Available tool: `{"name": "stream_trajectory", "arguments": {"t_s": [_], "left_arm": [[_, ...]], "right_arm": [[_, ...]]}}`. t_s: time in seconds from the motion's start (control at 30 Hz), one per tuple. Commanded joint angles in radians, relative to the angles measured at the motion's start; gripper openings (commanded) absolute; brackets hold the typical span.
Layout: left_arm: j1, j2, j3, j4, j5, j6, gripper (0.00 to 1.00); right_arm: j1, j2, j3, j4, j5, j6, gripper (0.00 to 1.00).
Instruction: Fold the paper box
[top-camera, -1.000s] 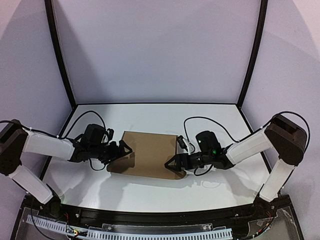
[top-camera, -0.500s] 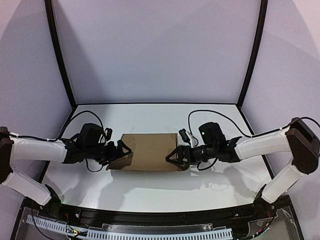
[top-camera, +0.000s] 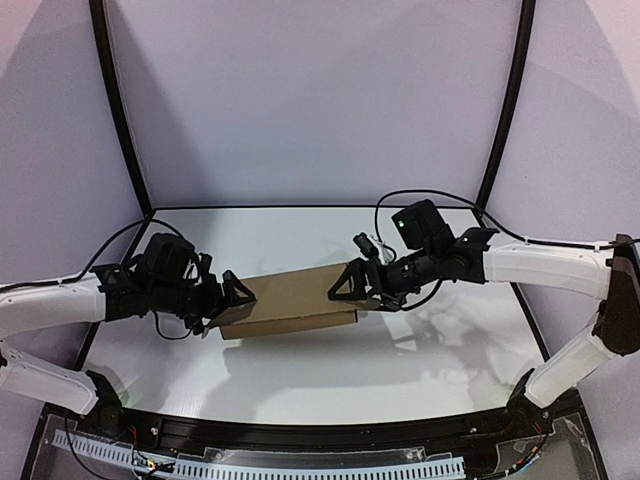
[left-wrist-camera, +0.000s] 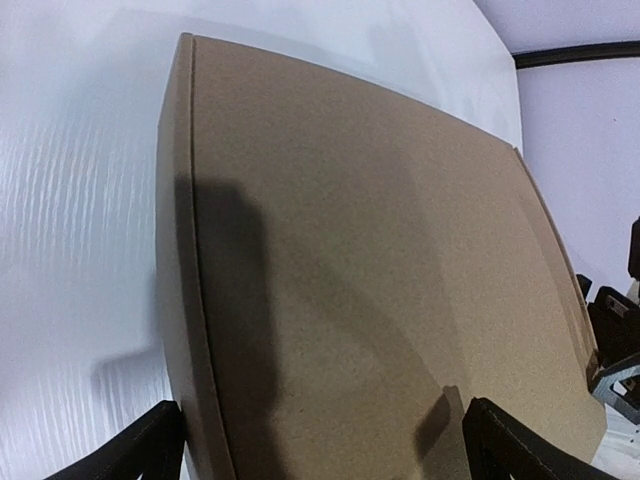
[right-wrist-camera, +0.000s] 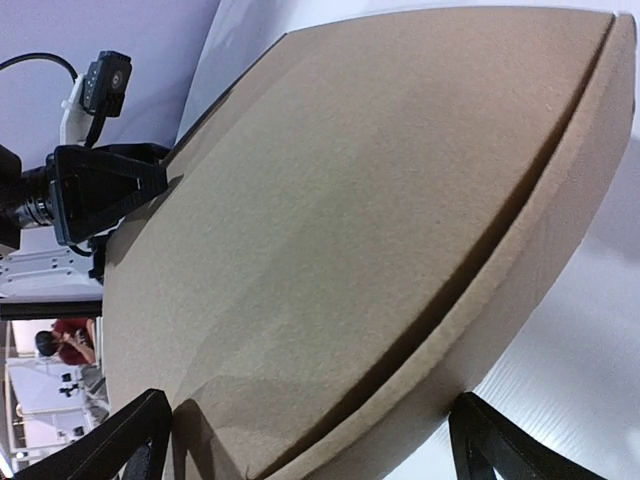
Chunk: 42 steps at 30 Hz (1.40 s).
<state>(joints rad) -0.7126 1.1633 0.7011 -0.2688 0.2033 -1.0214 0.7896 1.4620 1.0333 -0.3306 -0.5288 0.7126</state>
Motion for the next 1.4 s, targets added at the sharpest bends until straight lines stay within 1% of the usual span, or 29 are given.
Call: {"name": "stream_trajectory", "arguments": {"t_s": [0.0, 0.17, 0.27, 0.4, 0.5, 0.57, 0.6, 0.67, 0.77, 0.83, 0.97, 1.07, 1.2, 1.37], "left_arm": [[-0.019, -0.047, 0.126, -0.133, 0.067, -0.090, 0.99], [-0.019, -0.072, 0.210, -0.325, 0.112, -0.197, 0.99], [-0.019, -0.085, 0.264, -0.412, 0.133, -0.246, 0.99], [-0.019, -0.091, 0.341, -0.514, 0.141, -0.296, 0.99], [-0.018, -0.067, 0.393, -0.571, 0.145, -0.317, 0.99], [-0.018, -0.035, 0.444, -0.608, 0.156, -0.304, 0.99], [-0.018, -0.009, 0.484, -0.628, 0.144, -0.293, 0.99], [-0.019, 0.024, 0.516, -0.678, 0.122, -0.262, 0.99], [-0.018, 0.059, 0.467, -0.603, 0.129, -0.275, 0.99], [-0.018, 0.083, 0.444, -0.583, 0.123, -0.269, 0.99], [-0.016, 0.125, 0.456, -0.592, 0.057, -0.235, 0.99], [0.004, 0.139, 0.443, -0.578, 0.026, -0.218, 0.99], [0.015, 0.146, 0.428, -0.563, -0.002, -0.208, 0.99], [0.047, 0.140, 0.452, -0.622, -0.056, -0.151, 0.99]], "right_arm": [[0.019, -0.006, 0.100, -0.098, -0.146, 0.057, 0.98], [0.000, -0.002, 0.194, -0.210, -0.255, 0.118, 0.98], [-0.018, 0.003, 0.238, -0.259, -0.310, 0.152, 0.98], [-0.031, 0.007, 0.214, -0.232, -0.398, 0.244, 0.98], [-0.041, 0.014, 0.200, -0.211, -0.422, 0.284, 0.98], [-0.050, 0.026, 0.175, -0.167, -0.457, 0.340, 0.98], [-0.055, 0.034, 0.168, -0.149, -0.467, 0.352, 0.98], [-0.063, 0.054, 0.163, -0.134, -0.474, 0.355, 0.99], [-0.084, 0.089, 0.163, -0.121, -0.470, 0.353, 0.98], [-0.101, 0.117, 0.159, -0.130, -0.469, 0.341, 0.98], [-0.129, 0.173, 0.145, -0.119, -0.449, 0.341, 0.98], [-0.136, 0.212, 0.173, -0.127, -0.437, 0.311, 0.98], [-0.141, 0.242, 0.220, -0.194, -0.390, 0.260, 0.98], [-0.170, 0.249, 0.260, -0.220, -0.349, 0.235, 0.98]]}}
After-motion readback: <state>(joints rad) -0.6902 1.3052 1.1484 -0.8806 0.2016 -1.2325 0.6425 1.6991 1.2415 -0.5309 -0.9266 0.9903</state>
